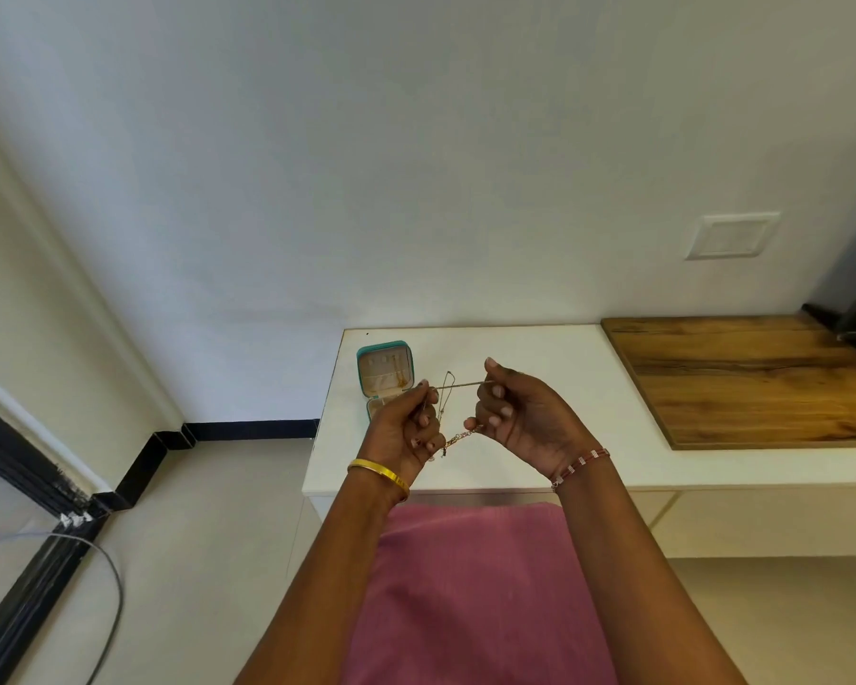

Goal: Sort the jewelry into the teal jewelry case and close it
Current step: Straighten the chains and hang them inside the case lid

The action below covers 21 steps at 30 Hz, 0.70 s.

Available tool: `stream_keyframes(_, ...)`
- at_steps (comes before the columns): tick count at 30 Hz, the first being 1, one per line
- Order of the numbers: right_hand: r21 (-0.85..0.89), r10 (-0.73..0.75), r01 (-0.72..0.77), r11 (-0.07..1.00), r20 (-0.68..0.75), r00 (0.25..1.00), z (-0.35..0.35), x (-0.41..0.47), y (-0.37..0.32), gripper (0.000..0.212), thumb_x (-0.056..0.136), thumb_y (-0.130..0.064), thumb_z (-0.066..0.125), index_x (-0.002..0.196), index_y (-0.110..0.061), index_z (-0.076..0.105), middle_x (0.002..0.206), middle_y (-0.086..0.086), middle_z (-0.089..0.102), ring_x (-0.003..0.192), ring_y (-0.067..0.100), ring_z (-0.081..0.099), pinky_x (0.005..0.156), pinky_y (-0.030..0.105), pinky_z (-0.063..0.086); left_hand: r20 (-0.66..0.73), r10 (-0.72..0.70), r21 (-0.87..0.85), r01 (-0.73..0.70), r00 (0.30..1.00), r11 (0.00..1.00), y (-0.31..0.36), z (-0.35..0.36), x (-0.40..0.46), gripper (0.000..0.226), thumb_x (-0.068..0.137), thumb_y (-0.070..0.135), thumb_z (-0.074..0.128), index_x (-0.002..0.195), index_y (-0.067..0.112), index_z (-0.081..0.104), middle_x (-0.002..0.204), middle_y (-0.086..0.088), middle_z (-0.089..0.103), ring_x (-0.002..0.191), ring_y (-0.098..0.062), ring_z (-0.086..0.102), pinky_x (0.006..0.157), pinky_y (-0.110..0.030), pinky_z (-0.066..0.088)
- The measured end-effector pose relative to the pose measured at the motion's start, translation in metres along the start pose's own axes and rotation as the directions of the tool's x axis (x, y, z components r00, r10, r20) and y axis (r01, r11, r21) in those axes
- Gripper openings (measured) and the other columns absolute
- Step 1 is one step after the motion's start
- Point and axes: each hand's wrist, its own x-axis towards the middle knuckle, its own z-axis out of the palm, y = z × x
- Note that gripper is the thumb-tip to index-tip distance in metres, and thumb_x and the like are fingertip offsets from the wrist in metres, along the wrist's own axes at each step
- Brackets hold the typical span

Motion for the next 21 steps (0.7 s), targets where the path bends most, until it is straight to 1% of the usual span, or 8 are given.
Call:
stream_keyframes(2,0.016,-0.004,0.004,1.000,0.016,1.000,0.002,-0.001,0.001,0.026,0.082,-0.025,0.054,0.060,-0.012,0.053,0.038,-0.005,0.031,0.036,0.009,0.033,0.051,0.028,0.049,0.016,0.008,0.024,-0.008,1.000,1.000,0.000,-0.001,0.000,0.023,0.090,0.015,0.044,0.074,0.006,0.057,0.044,0.002,0.040,0.029,-0.003,0.026,0.036,-0.013,0.027)
stream_keyframes(4,-0.010,-0.014,0.014,1.000,0.030,0.999,0.002,-0.001,0.001,0.022,0.088,-0.019,0.049,0.073,-0.007,0.058,0.036,-0.007,0.030,0.035,0.008,0.032,0.048,0.025,0.048,0.027,0.011,0.052,-0.012,1.000,0.999,0.000,-0.002,0.001,0.027,0.090,0.013,0.044,0.072,0.007,0.062,0.046,0.000,0.036,0.029,-0.003,0.026,0.036,-0.013,0.027)
stream_keyframes(7,-0.048,-0.032,0.033,0.998,0.009,0.999,0.000,0.000,0.002,0.020,0.092,-0.010,0.044,0.084,-0.004,0.061,0.038,-0.006,0.034,0.036,0.008,0.035,0.049,0.024,0.048,0.028,0.014,0.106,-0.017,1.000,0.994,0.001,-0.003,0.000,0.033,0.091,0.011,0.043,0.068,0.009,0.066,0.050,-0.002,0.034,0.029,-0.003,0.025,0.037,-0.013,0.026)
stream_keyframes(11,-0.131,-0.029,0.028,0.991,-0.007,1.000,0.000,0.007,0.005,0.017,0.091,-0.006,0.048,0.083,-0.003,0.062,0.052,0.001,0.056,0.044,0.011,0.052,0.055,0.025,0.053,-0.021,0.059,0.267,-0.052,0.998,0.962,0.006,-0.012,0.000,0.024,0.091,0.011,0.045,0.075,0.010,0.062,0.051,-0.001,0.041,0.033,-0.005,0.028,0.041,-0.016,0.030)
stream_keyframes(13,-0.147,-0.035,0.033,0.989,-0.015,0.999,-0.002,0.008,0.006,0.016,0.090,-0.004,0.049,0.082,-0.002,0.062,0.058,0.002,0.061,0.049,0.012,0.056,0.058,0.026,0.055,-0.071,0.090,0.310,-0.064,0.993,0.949,0.005,-0.014,0.001,0.025,0.091,0.010,0.046,0.073,0.012,0.063,0.049,0.001,0.047,0.036,-0.007,0.034,0.044,-0.018,0.036)
stream_keyframes(16,-0.217,-0.063,0.051,0.975,-0.048,0.997,-0.004,0.009,0.009,0.012,0.089,-0.003,0.052,0.085,0.001,0.063,0.055,0.001,0.059,0.049,0.011,0.056,0.060,0.026,0.055,-0.105,0.120,0.328,-0.080,0.987,0.941,0.003,-0.016,0.004,0.025,0.091,0.009,0.046,0.073,0.013,0.063,0.049,0.001,0.053,0.043,-0.012,0.044,0.047,-0.022,0.046)
stream_keyframes(19,-0.343,-0.112,0.072,0.937,-0.097,0.989,-0.004,0.011,0.015,0.009,0.086,-0.004,0.058,0.087,0.002,0.065,0.050,-0.002,0.055,0.046,0.011,0.052,0.061,0.026,0.053,-0.119,0.141,0.339,-0.093,0.983,0.936,0.001,-0.019,0.005,0.023,0.091,0.010,0.046,0.076,0.012,0.062,0.048,0.004,0.056,0.043,-0.011,0.047,0.052,-0.024,0.050)
stream_keyframes(21,-0.444,-0.150,0.076,0.893,-0.134,0.980,-0.004,0.014,0.020,0.009,0.084,-0.006,0.061,0.088,0.002,0.066,0.048,-0.005,0.056,0.046,0.010,0.051,0.061,0.026,0.053,-0.139,0.162,0.345,-0.106,0.977,0.932,0.001,-0.023,0.008,0.021,0.091,0.011,0.047,0.077,0.012,0.063,0.055,-0.001,0.056,0.047,-0.013,0.048,0.056,-0.026,0.052)
